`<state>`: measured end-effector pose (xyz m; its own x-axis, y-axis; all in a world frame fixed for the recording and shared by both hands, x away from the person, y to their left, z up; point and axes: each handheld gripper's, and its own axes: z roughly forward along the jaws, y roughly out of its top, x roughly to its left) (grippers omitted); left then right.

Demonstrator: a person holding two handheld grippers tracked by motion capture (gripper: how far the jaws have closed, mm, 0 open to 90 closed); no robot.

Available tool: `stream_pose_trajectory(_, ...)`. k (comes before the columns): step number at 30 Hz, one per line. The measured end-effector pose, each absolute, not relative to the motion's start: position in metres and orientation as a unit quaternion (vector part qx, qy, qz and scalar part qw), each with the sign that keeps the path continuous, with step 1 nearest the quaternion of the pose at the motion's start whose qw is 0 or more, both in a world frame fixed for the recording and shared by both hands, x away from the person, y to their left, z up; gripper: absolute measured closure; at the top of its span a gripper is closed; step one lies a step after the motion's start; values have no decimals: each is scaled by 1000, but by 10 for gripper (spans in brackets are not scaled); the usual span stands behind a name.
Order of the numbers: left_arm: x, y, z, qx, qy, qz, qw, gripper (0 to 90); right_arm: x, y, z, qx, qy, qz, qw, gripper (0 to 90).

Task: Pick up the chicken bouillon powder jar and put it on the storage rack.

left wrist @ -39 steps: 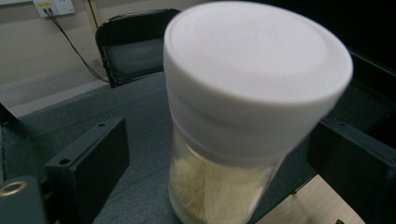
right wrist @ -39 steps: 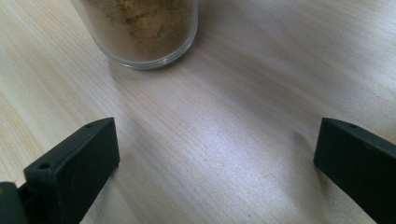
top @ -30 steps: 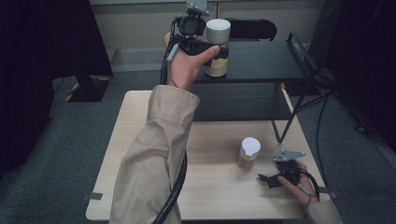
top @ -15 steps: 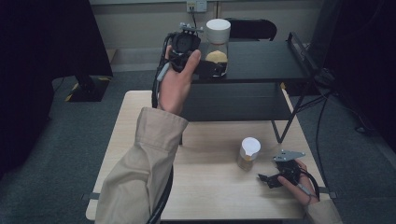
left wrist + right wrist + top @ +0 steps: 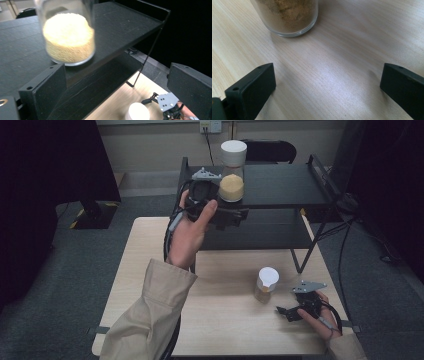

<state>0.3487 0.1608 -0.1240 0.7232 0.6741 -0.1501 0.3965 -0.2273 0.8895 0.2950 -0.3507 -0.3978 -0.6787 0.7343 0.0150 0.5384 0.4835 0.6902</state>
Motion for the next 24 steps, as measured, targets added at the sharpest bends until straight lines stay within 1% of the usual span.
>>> stream_pose_trajectory(7,349,161,-142,778,338,120,516,23,295,-351,-398,375,849,344,143,0)
stream_pose_trajectory(17,354,162,-179,782,335,95,516,23,295,-351,-398,375,849,344,143,0)
stream_pose_trajectory(24,354,162,-199,787,329,90,514,21,295,-351,-398,375,849,344,143,0)
